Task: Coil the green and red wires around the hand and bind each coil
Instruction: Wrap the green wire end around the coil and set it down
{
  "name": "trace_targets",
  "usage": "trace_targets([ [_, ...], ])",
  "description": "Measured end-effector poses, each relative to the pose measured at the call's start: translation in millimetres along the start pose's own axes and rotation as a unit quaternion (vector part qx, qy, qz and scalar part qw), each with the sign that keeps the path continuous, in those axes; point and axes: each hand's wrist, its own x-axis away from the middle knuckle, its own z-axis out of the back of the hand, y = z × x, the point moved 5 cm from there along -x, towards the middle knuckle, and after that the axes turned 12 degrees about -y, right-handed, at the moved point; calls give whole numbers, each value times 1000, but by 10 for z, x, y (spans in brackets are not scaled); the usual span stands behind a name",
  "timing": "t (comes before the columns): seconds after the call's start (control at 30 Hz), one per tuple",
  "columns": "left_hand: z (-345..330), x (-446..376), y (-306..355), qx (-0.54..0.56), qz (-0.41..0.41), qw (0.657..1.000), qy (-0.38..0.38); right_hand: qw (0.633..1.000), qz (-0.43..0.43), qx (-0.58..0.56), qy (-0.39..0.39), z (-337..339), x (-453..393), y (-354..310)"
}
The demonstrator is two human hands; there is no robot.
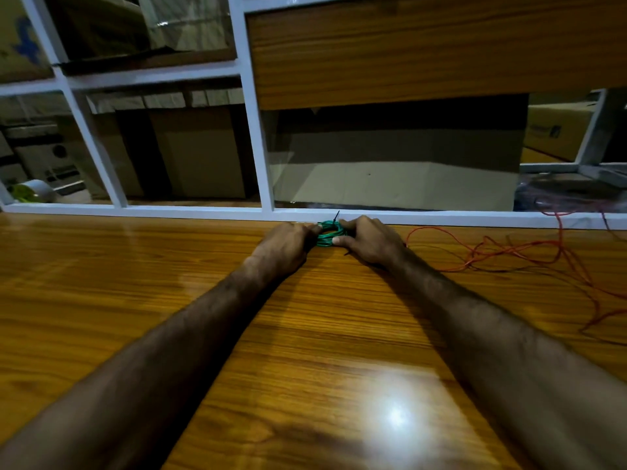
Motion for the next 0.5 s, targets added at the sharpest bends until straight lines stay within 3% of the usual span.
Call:
trace_targets([
  [0.17,-55,10,-109,116,29,993,18,999,10,-35,1,4,-12,-14],
  [0.33,-25,46,-91,145,34,988,41,993,25,-109,-24,53,-71,-40],
  [0.5,19,117,-78,164,42,983,65,995,10,-99,-2,209,110,-7],
])
